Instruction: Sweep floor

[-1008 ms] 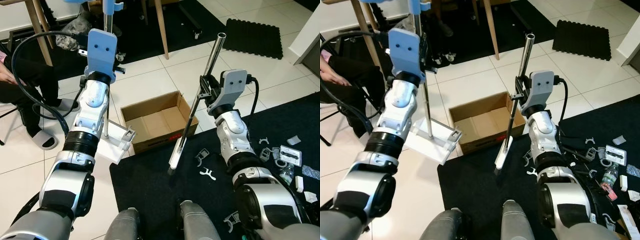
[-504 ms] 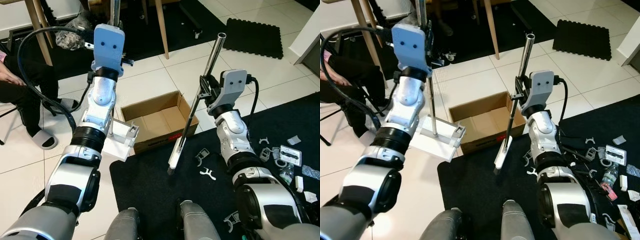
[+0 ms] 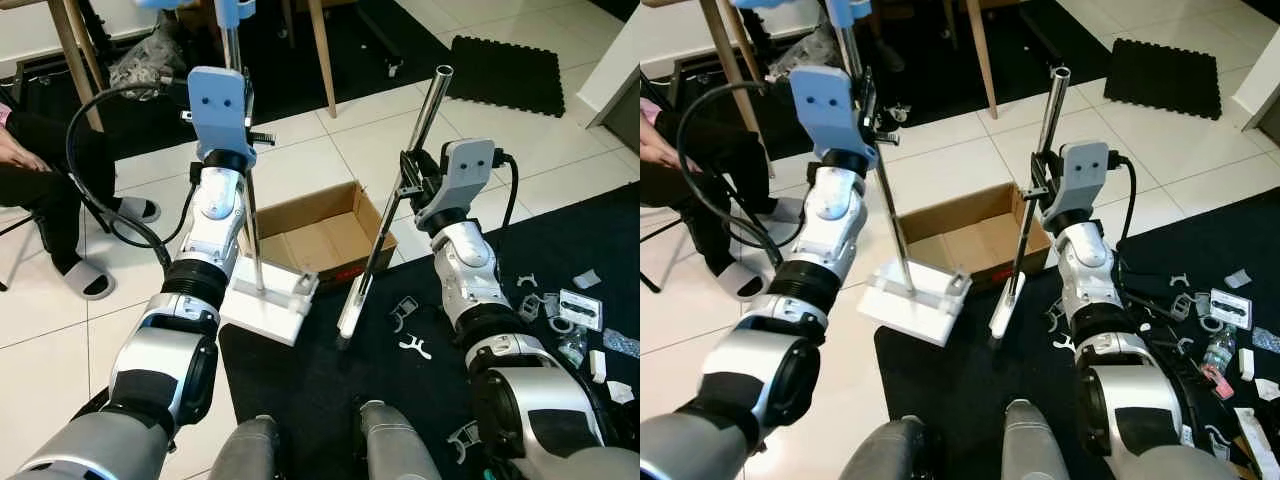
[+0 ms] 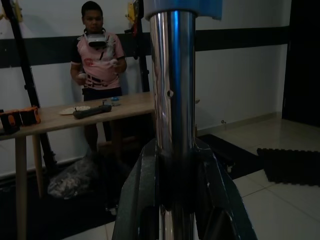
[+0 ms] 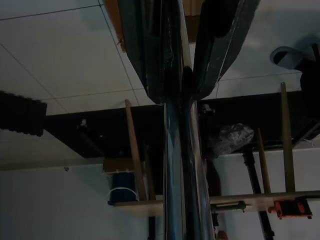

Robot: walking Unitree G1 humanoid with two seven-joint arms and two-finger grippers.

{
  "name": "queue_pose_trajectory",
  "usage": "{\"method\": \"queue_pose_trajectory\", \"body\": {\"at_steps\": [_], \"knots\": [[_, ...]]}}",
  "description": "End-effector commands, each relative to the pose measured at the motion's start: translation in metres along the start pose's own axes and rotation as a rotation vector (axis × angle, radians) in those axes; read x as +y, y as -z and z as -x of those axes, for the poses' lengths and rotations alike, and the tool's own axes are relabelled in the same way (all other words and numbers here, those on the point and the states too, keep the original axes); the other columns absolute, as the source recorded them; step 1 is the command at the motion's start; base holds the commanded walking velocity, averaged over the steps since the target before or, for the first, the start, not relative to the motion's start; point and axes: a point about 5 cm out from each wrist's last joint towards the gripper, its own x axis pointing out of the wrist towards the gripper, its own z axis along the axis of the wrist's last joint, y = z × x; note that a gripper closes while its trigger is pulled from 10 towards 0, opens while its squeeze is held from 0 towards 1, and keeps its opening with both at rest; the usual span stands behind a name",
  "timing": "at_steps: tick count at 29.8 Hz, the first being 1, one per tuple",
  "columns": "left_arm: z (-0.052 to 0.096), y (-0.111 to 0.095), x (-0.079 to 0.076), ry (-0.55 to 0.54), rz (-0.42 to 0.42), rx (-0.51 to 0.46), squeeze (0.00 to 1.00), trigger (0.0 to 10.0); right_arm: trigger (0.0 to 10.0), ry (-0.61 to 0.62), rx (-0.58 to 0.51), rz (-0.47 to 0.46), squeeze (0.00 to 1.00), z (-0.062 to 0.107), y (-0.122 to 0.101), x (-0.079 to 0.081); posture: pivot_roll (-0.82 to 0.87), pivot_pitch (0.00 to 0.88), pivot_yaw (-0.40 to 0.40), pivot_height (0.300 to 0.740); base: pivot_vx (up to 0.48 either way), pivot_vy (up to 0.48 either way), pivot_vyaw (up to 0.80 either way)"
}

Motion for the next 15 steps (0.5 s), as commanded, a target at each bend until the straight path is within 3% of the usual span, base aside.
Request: {"method": "queue_pose_trajectory", "body": {"at_steps": [1,10,15], "knots": [[-0.0077,-0.011,-0.0012,0.0,0.001,-0.05,0.0,10.0,10.0,-0.007,-0.01,0.012,0.0,-0.0006,-0.0022,-0.0004,-0.02,0.09,0.037,0.74,0.0,0.0,0.0],[-0.0121,-0.0077,-0.0012,-0.007,0.019,-0.011,0.0,10.0,10.0,-0.01,-0.008,0.011,0.0,-0.0005,-0.0016,0.0006,-0.02,0.092,0.035,0.74,0.0,0.0,0.0],[-0.0168,-0.0066,0.0004,-0.02,0.078,0.028,0.0,10.0,10.0,-0.009,-0.005,0.013,0.0,-0.0001,-0.0013,0.0,-0.02,0.094,0.034,0.74,0.0,0.0,0.0]]}}
